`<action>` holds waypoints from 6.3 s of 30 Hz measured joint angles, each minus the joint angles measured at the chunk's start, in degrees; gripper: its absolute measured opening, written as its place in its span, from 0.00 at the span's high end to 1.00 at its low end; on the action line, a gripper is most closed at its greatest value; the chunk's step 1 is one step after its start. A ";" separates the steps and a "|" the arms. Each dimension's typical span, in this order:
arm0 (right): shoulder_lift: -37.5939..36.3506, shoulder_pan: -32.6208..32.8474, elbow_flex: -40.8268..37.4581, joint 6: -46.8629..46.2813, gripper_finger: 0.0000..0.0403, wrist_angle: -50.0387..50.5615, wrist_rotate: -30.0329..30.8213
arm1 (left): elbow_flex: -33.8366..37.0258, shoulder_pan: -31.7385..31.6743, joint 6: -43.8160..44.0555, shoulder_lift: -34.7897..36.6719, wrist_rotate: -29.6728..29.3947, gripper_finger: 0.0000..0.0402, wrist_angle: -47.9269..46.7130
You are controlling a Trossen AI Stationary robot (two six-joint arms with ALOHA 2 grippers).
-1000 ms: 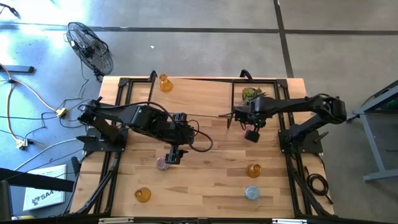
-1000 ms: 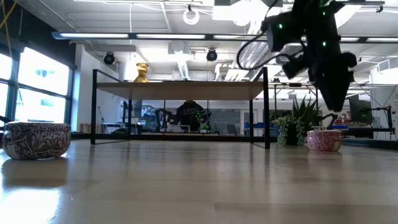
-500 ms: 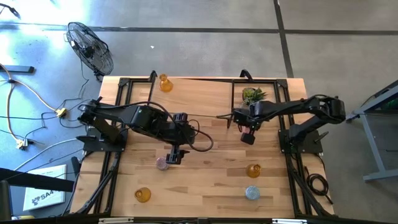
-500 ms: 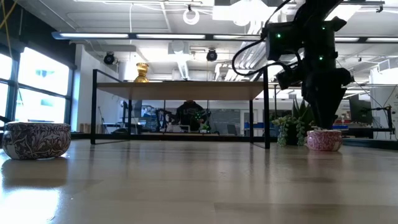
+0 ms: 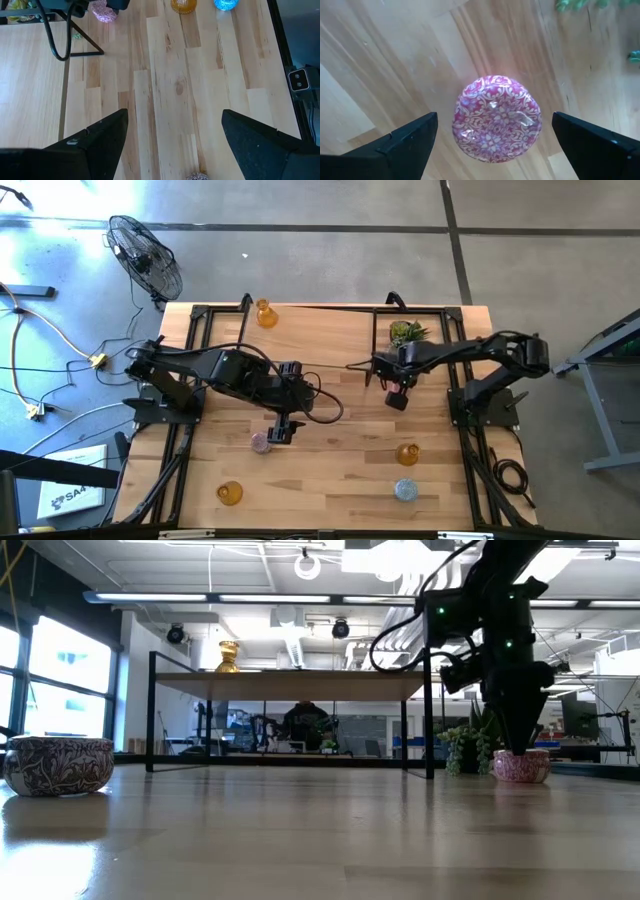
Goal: Pick & Place candle stick holders
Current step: Put the pink scented candle on the shelf
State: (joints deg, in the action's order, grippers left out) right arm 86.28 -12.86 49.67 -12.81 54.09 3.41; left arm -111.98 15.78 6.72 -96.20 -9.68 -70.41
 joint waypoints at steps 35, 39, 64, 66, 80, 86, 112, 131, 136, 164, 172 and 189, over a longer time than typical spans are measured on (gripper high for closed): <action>-0.02 -2.52 -7.52 -0.06 0.08 -8.74 -1.76 | 0.00 0.00 0.04 0.00 0.03 0.22 0.15; -0.02 -2.47 -7.52 -0.54 0.15 -8.66 -1.76 | 0.00 0.01 0.64 0.00 0.01 0.22 0.13; -3.51 20.85 4.77 -14.43 0.29 11.40 8.88 | 0.00 0.02 1.11 0.00 0.02 0.22 0.07; -3.78 23.32 9.36 -16.43 0.29 16.01 11.68 | 0.00 0.00 1.33 0.00 0.03 0.22 0.07; -3.82 22.56 40.71 -9.92 0.29 30.63 26.75 | 0.00 0.02 5.46 0.00 2.28 0.22 0.09; -3.77 12.06 47.88 3.43 0.29 23.36 22.15 | 0.00 0.02 7.13 0.29 -0.77 0.22 -1.24; 26.07 -13.11 66.10 23.04 0.29 21.06 -2.52 | 0.00 0.11 15.04 1.55 -13.42 0.22 -17.11; 26.18 -16.97 65.72 19.51 0.22 23.12 -6.78 | 0.00 0.15 19.10 1.54 -12.34 0.22 -18.08; 26.18 -17.01 65.70 18.43 0.22 23.90 -6.62 | 0.00 0.92 19.47 1.53 -12.33 0.22 -18.05; 28.83 -16.62 65.66 15.22 0.21 25.61 -6.81 | 0.00 5.38 20.85 1.51 -13.65 0.22 -18.01; 28.85 -16.75 65.66 14.47 0.21 25.53 -6.72 | 0.00 5.39 21.03 1.51 -13.63 0.22 -18.01; 28.85 -16.27 65.66 14.12 0.21 25.13 -7.97 | 0.00 5.39 21.25 1.49 -13.50 0.22 -18.01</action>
State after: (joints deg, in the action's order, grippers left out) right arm 115.13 -29.12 115.33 1.31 79.22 -4.56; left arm -111.98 21.17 27.97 -94.72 -23.18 -88.42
